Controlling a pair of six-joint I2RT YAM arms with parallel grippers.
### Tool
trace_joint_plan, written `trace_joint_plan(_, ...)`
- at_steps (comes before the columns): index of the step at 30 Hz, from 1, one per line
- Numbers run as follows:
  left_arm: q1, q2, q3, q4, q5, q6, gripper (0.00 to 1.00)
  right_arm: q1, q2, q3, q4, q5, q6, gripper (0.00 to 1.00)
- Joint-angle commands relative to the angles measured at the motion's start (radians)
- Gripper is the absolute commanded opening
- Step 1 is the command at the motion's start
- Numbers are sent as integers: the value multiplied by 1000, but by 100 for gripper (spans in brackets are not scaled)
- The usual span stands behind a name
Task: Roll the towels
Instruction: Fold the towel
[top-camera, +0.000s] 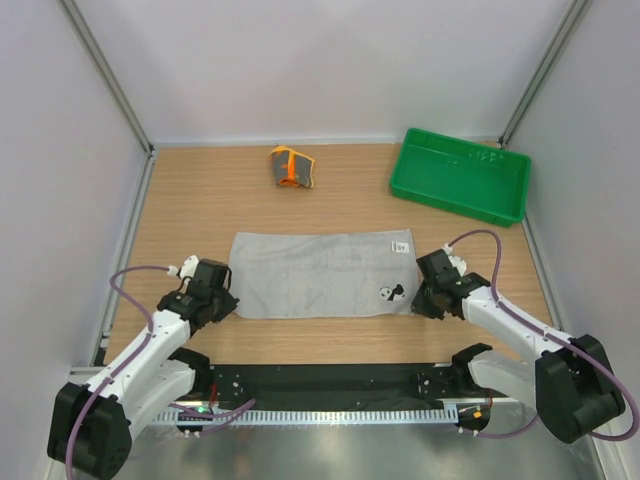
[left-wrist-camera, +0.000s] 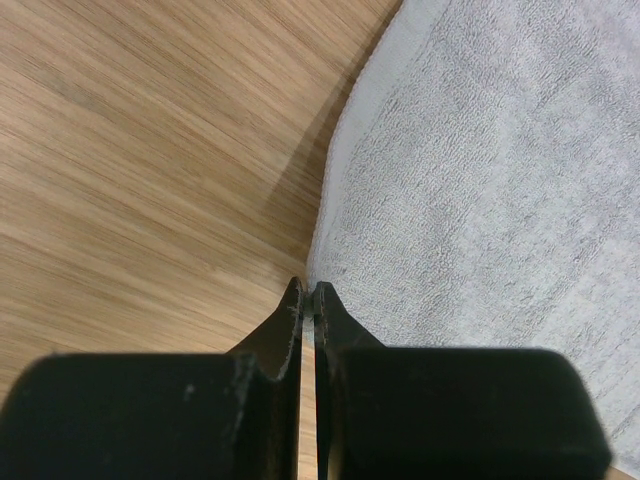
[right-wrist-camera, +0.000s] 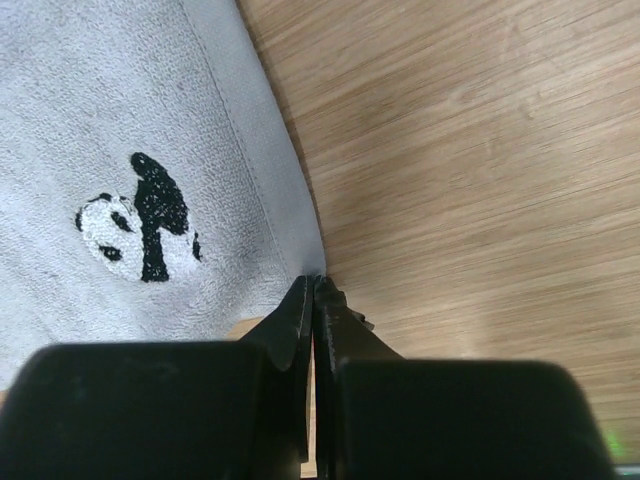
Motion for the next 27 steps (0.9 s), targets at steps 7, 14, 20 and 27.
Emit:
trace_joint_plan(7,-4,-85,122,-169,-72,9,0,3,-183,71,-126,30,31,1)
trace_joint_plan(14,-5,-117,196,-229,8,20,0,1,-251,151,-206,-12,33,1)
trace_joint_plan(20,-4,-82,284,-234,-75,51,0,1,-188,244,-166,-2,19,1)
trace_joint_plan(27,37,119,439,-186,-101,130,0,-45,36,411,-77,1,-48,1)
